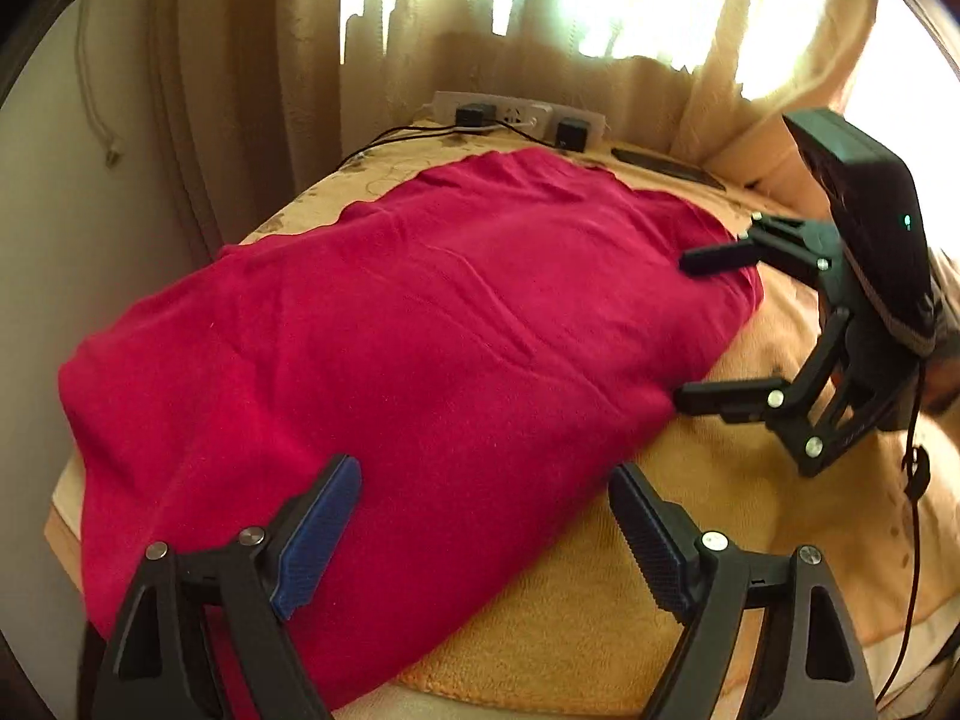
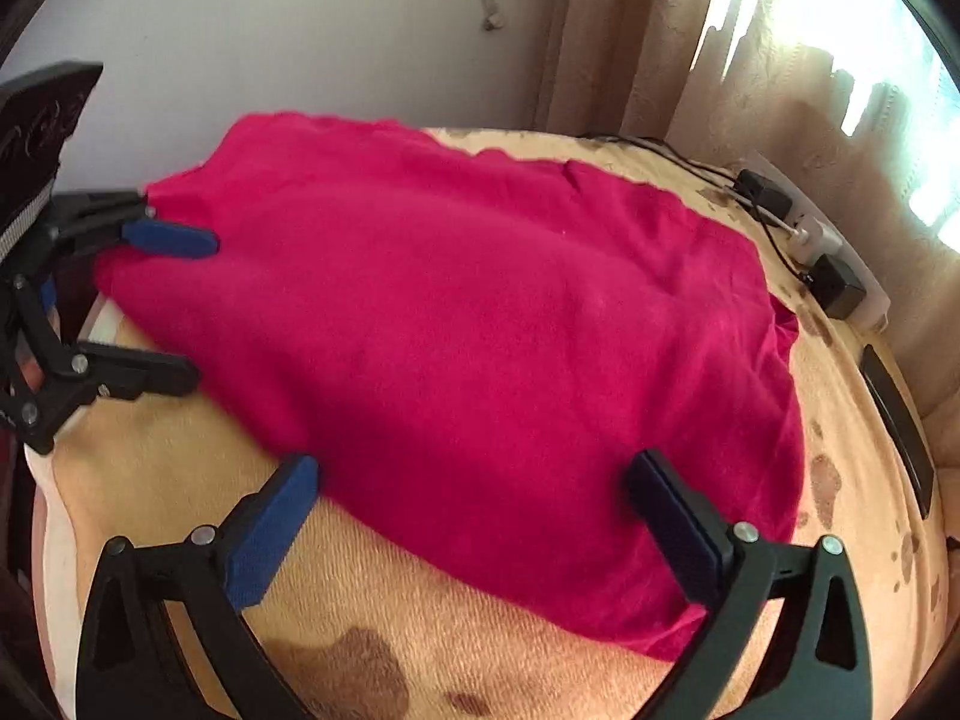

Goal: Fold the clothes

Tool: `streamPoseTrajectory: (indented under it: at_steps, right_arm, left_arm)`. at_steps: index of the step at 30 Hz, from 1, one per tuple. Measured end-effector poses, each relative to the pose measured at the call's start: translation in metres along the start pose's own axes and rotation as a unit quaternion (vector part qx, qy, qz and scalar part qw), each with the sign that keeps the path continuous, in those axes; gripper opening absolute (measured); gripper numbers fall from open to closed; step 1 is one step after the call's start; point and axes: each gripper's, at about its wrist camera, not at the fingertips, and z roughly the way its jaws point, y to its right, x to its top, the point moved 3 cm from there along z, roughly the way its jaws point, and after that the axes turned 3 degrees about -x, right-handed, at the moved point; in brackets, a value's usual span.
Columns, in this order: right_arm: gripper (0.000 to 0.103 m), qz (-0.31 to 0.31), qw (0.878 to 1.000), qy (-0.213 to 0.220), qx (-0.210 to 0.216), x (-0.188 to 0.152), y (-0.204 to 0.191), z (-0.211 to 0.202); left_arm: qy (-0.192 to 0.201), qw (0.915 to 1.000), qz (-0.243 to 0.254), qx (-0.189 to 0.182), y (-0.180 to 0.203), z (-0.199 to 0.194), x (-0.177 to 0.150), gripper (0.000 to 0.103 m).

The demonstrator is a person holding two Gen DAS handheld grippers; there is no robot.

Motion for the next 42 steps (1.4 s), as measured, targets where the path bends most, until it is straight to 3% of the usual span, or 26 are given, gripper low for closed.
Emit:
streamPoseTrajectory:
  at_steps: [3, 6, 9, 12, 16, 17, 20, 23, 29, 32, 36, 38, 42]
  right_arm:
    - [0.103, -0.009, 1.0, 0.002, 0.015, -0.008, 0.009, -0.001]
    - [0.103, -0.006, 1.0, -0.012, 0.02, 0.001, 0.012, -0.001]
    - [0.103, 0.044, 0.998, 0.026, 0.023, 0.033, 0.029, -0.011]
    - [0.103, 0.097, 0.994, 0.056, 0.0, 0.076, 0.052, -0.003]
    - [0.103, 0.15, 0.988, 0.034, -0.012, 0.117, 0.077, 0.052]
    - [0.103, 0.159, 0.987, 0.024, -0.019, 0.124, 0.083, 0.066]
    - [0.103, 0.159, 0.983, -0.05, -0.082, 0.112, 0.101, 0.104]
    - [0.102, 0.228, 0.969, -0.042, -0.087, 0.097, 0.13, 0.097]
    - [0.102, 0.209, 0.972, -0.046, -0.095, 0.096, 0.129, 0.106]
    - [0.103, 0.211, 0.973, -0.024, -0.091, 0.095, 0.129, 0.101]
    - [0.103, 0.204, 0.974, 0.049, -0.09, 0.089, 0.118, 0.058]
    - [0.103, 0.195, 0.975, 0.065, -0.078, 0.082, 0.106, 0.033]
    - [0.103, 0.151, 0.984, 0.057, -0.076, 0.048, 0.075, -0.007]
  left_arm:
    - [-0.008, 0.9995, -0.009, -0.028, -0.008, -0.005, 0.005, 0.087]
    - [0.016, 0.9953, -0.075, -0.059, -0.031, -0.016, 0.022, 0.087]
    - [0.064, 0.9914, -0.112, -0.019, -0.06, -0.023, 0.043, 0.087]
    - [0.075, 0.9825, -0.168, 0.029, -0.095, -0.011, 0.06, 0.087]
    - [0.06, 0.96, -0.27, 0.042, -0.134, 0.019, 0.067, 0.087]
    - [0.062, 0.9576, -0.277, 0.048, -0.139, 0.024, 0.067, 0.087]
    - [0.071, 0.9599, -0.261, 0.073, -0.14, 0.03, 0.066, 0.087]
    - [0.057, 0.9692, -0.218, 0.099, -0.131, 0.034, 0.067, 0.087]
    - [0.071, 0.9672, -0.231, 0.077, -0.137, 0.03, 0.063, 0.087]
    - [0.073, 0.9674, -0.232, 0.072, -0.138, 0.029, 0.064, 0.091]
    - [0.067, 0.9701, -0.222, 0.072, -0.135, 0.031, 0.068, 0.095]
    - [0.063, 0.9716, -0.214, 0.078, -0.132, 0.031, 0.069, 0.097]
    - [0.042, 0.9661, -0.218, 0.131, -0.118, 0.022, 0.07, 0.097]
